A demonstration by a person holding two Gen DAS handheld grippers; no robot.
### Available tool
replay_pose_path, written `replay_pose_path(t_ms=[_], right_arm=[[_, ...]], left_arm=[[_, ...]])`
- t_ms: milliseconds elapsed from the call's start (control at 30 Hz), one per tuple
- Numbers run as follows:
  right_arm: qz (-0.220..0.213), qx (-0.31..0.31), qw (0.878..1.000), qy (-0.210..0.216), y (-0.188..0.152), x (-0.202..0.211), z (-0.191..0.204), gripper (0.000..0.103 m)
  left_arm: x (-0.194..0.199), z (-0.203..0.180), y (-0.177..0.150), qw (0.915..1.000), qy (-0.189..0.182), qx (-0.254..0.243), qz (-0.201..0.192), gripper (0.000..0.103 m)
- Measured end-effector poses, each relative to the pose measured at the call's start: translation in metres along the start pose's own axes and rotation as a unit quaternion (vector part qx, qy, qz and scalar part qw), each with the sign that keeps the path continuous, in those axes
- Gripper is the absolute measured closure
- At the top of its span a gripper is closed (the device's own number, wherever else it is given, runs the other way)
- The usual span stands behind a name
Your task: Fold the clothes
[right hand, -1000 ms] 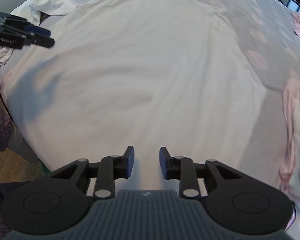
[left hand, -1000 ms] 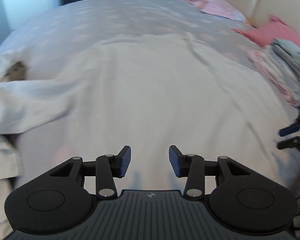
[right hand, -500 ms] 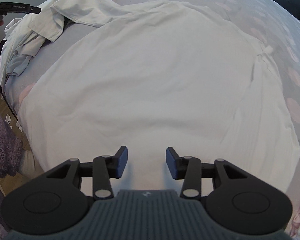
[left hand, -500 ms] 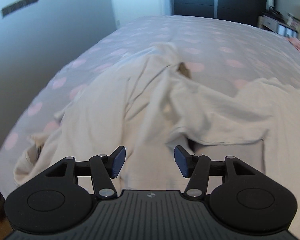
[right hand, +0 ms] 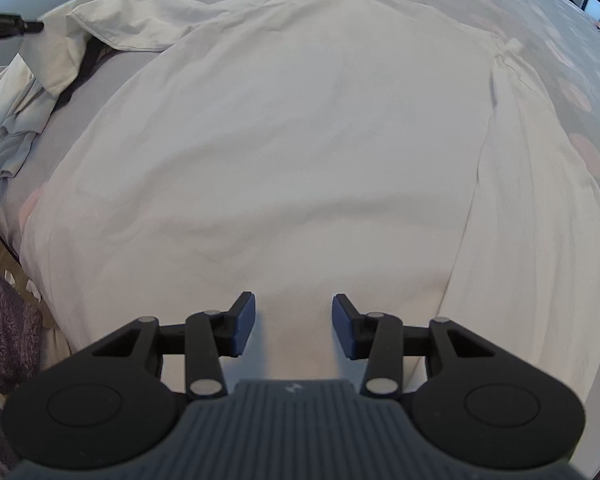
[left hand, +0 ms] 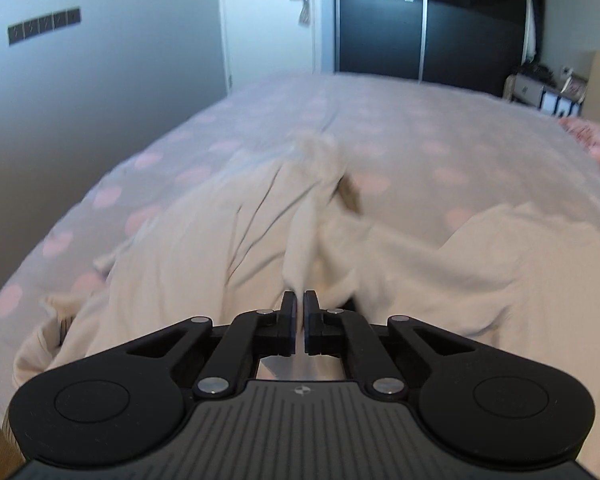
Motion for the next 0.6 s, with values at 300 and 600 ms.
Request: replay_pose_path(t_ms=[300, 600], right_arm=[[-0.023, 0.016, 1.000, -0.004, -0.020, 0.021, 0.001, 0.056], [-0.048, -0.009, 0.999, -0.017, -0.031, 0.043, -0.017, 0.056]], left_arm=[[0.068, -0.173, 0.023, 0.9688, -0.191, -0.156, -0.019, 0.102], [0.062, -0.293, -0.079, 0.9154, -0.304, -0.250, 0.085, 0.102]])
Point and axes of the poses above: each gripper's, at about its wrist camera, not at the fingertips, and x roughly against the way its jaws point, z to its left, y to its top, the point moved 5 cm from there along -x, roughly the way its jaws point, and after that the axes turned 4 degrees about -y, right-handed, at the moved point
